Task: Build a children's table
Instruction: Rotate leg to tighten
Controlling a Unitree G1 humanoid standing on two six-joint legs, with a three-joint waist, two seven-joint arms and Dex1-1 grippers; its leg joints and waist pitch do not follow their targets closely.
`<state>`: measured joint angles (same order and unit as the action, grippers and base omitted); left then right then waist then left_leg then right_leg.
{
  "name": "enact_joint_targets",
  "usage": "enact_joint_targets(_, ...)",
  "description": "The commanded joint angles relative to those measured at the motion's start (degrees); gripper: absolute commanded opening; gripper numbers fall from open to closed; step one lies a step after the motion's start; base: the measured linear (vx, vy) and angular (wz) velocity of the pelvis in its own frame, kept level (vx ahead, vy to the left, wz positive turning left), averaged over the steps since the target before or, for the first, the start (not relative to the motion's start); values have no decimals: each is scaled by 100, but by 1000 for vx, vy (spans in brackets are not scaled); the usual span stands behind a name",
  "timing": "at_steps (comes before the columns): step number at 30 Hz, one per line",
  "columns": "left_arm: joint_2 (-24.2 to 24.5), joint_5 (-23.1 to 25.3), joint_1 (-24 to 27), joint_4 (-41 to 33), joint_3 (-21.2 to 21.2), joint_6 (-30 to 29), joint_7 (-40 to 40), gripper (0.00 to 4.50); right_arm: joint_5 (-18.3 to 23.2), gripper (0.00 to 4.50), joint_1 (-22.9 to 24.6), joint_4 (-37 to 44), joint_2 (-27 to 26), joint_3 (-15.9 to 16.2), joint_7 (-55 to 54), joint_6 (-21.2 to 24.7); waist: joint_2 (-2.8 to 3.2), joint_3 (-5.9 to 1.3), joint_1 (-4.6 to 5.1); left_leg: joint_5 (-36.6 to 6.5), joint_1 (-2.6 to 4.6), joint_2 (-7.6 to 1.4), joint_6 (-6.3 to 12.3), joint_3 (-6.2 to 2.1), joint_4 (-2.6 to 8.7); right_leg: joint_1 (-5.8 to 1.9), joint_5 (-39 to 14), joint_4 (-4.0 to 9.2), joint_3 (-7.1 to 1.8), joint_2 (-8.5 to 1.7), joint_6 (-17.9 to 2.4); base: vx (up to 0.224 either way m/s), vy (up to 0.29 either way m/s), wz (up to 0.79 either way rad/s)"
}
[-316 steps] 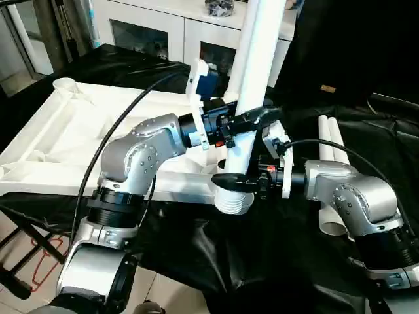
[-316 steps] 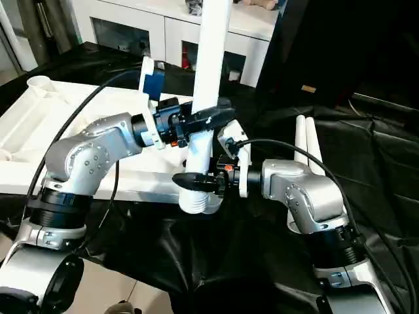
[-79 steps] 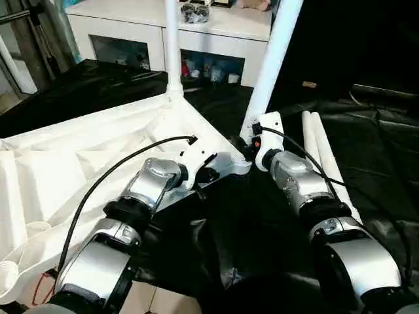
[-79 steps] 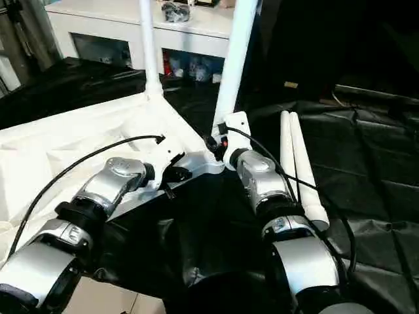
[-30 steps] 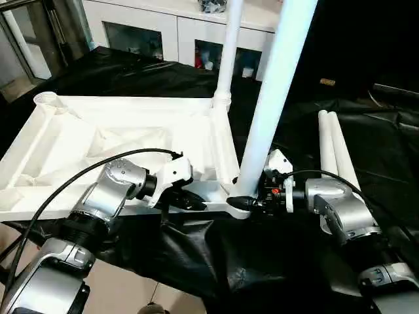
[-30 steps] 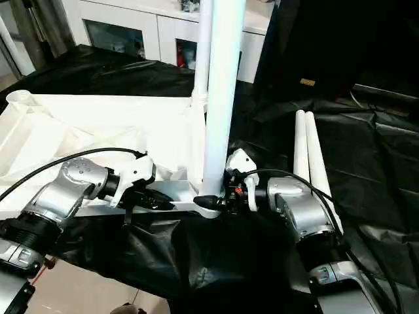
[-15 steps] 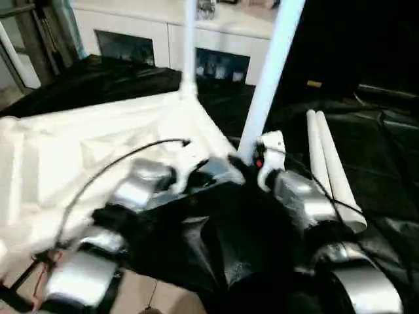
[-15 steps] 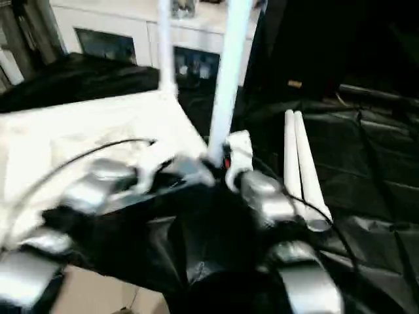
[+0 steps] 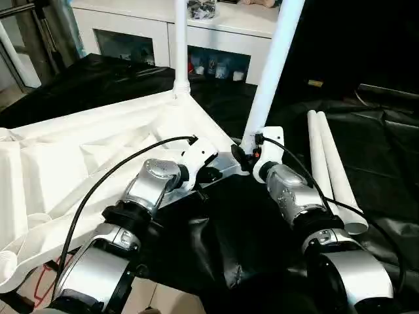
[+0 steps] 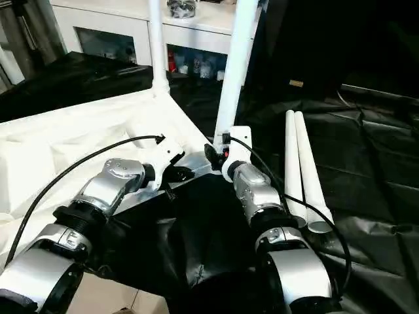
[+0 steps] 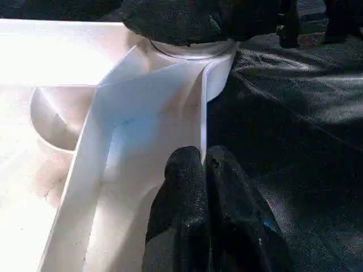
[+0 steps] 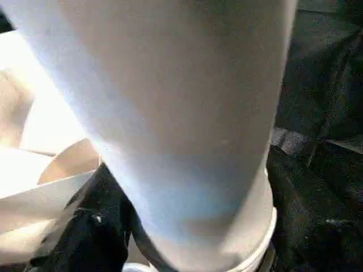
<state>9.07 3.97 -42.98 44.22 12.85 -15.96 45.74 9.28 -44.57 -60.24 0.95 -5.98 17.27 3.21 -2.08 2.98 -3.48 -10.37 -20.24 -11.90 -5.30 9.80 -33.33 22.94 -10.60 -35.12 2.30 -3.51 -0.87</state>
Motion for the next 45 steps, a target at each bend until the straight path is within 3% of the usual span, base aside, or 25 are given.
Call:
enact_joint_targets(1,-145,-258,-83,-319,-39,351,202,0,-31,350,152,-381,-225,153,359,218,36,-350,-1,-1282,10,-97,52,4,407,-261,-1240,443,-214,-394,-1171,0,0,0)
enact_joint_targets(4,-76,-275,-37,-376,-12,437,366,0,-80,387,126,-342,-164,227,565,138,43,-359,0,-1161,1,-96,109,10,399,-278,-989,420,-213,-393,-1254,0,0,0)
enact_joint_targets(6,-1,-284,3,-428,14,483,510,0,-108,387,146,-241,-83,305,802,102,37,-359,6,-1127,-5,-97,128,12,396,-287,-911,414,-212,-391,-1289,0,0,0)
enact_joint_targets(7,166,-342,106,-568,50,540,860,0,-171,387,283,62,142,535,1499,-25,50,-364,10,-1054,-7,-104,176,16,387,-299,-760,400,-209,-393,-1340,0,0,0)
enact_joint_targets(10,353,-435,249,-768,87,565,1267,0,-189,387,514,456,438,751,2285,-118,28,-388,-7,-787,-19,-109,371,29,358,-333,-229,352,-206,-387,-1458,0,0,0)
enact_joint_targets(13,592,-532,453,-1028,193,709,1846,0,-115,387,815,1035,783,899,3135,-123,22,-385,-12,-695,-14,-124,479,41,353,-323,-33,326,-208,-386,-1575,0,0,0)
enact_joint_targets(14,678,-539,510,-1088,239,743,2012,0,-85,387,916,1234,898,958,3392,-118,27,-381,-28,-695,-15,-127,487,28,358,-345,-43,329,-199,-383,-1573,0,0,0)
enact_joint_targets(17,860,-521,607,-1168,323,842,2309,0,32,387,1150,1695,1156,1100,4008,-52,52,-359,-89,-797,1,-157,504,52,361,-313,-220,347,-192,-372,-1554,0,0,0)
enact_joint_targets(18,953,-519,644,-1190,349,886,2470,0,105,387,1275,1951,1290,1177,4296,-1,56,-348,-108,-967,15,-159,400,51,374,-294,-536,371,-188,-372,-1507,0,0,0)
enact_joint_targets(22,1132,-517,706,-1242,398,982,2764,0,199,387,1514,2424,1546,1339,4804,139,55,-341,-177,-1123,29,-162,278,50,389,-279,-884,406,-204,-384,-1359,0,0,0)
enact_joint_targets(25,1323,-439,722,-1219,453,1036,2935,0,158,372,1791,2898,1789,1554,5246,282,49,-343,-196,-1051,23,-161,261,43,388,-275,-818,392,-206,-373,-1312,0,0,0)
enact_joint_targets(38,1353,-434,710,-1126,454,1082,2935,0,278,286,1984,3209,1687,1624,5149,779,28,-359,-214,-892,15,-146,234,41,375,-277,-662,365,-199,-382,-1337,0,0,0)
enact_joint_targets(41,1230,-422,662,-1044,380,962,2645,0,216,284,1952,3049,1563,1561,4844,837,24,-350,-205,-974,16,-145,182,34,385,-276,-837,382,-201,-393,-1304,0,0,0)
enact_joint_targets(42,1067,-386,556,-896,289,863,2272,0,61,284,1855,2761,1397,1466,4294,809,-2,-336,-188,-1043,22,-138,148,36,392,-259,-990,406,-204,-391,-1268,0,0,0)
enact_joint_targets(45,863,-299,393,-682,204,752,1757,0,-159,282,1700,2365,1186,1377,3552,679,4,-315,-135,-1271,35,-113,-10,20,411,-245,-1588,461,-207,-408,-1137,0,0,0)
